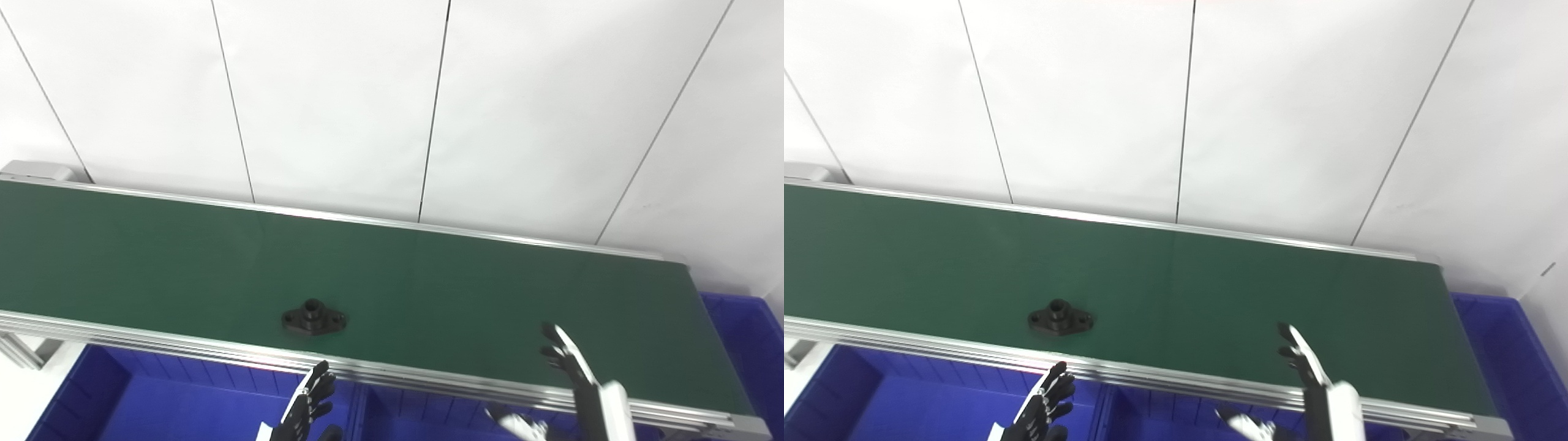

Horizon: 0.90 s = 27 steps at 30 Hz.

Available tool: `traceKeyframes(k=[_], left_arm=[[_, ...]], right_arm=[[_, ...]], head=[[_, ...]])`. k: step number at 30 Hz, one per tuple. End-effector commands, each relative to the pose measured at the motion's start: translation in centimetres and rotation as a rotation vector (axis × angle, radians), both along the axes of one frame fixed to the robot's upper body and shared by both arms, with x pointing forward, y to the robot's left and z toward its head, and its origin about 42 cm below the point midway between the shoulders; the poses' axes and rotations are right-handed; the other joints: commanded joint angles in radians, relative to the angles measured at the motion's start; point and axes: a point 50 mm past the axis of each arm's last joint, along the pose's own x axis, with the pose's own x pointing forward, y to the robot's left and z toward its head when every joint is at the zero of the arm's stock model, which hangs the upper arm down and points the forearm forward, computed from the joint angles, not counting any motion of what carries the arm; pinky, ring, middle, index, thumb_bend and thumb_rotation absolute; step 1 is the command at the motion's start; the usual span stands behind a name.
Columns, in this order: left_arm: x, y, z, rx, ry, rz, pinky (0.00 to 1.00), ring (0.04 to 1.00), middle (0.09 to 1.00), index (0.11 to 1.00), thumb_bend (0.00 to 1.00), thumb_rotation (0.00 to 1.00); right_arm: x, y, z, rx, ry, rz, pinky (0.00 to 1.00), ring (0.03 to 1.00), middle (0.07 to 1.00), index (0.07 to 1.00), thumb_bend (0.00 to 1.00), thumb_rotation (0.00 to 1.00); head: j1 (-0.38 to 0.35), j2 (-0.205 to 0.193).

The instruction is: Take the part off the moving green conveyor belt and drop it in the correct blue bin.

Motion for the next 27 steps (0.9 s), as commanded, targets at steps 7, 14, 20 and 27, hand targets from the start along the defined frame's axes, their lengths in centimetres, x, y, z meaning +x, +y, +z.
traceKeyframes(k=[7,14,20,27], left_arm=[[0.2,-0.5,0.9,-0.002,-0.037,-0.014,0.81,0.866,0.902,0.941,0.71,0.89],[0.2,-0.8,0.9,-0.017,-0.038,-0.025,0.81,0.862,0.905,0.950,0.71,0.89],[0.3,-0.9,0.9,-0.020,-0.038,-0.033,0.80,0.854,0.896,0.948,0.71,0.89],[0.3,-1.3,1.1,-0.025,-0.040,-0.034,0.80,0.850,0.888,0.944,0.71,0.88]], right_arm=[[4.9,3.6,3.8,-0.203,-0.046,0.065,0.76,0.762,0.815,0.831,0.95,0.35],[8.4,6.3,4.5,-0.355,-0.038,0.102,0.78,0.753,0.811,0.818,0.96,0.36],[10.3,8.5,4.4,-0.386,-0.034,0.133,0.76,0.736,0.800,0.810,0.98,0.35],[12.3,11.1,4.0,-0.460,-0.031,0.178,0.75,0.731,0.795,0.813,0.99,0.38]], head=[[-0.008,0.008],[-0.005,0.012],[-0.008,0.015],[-0.004,0.024]])
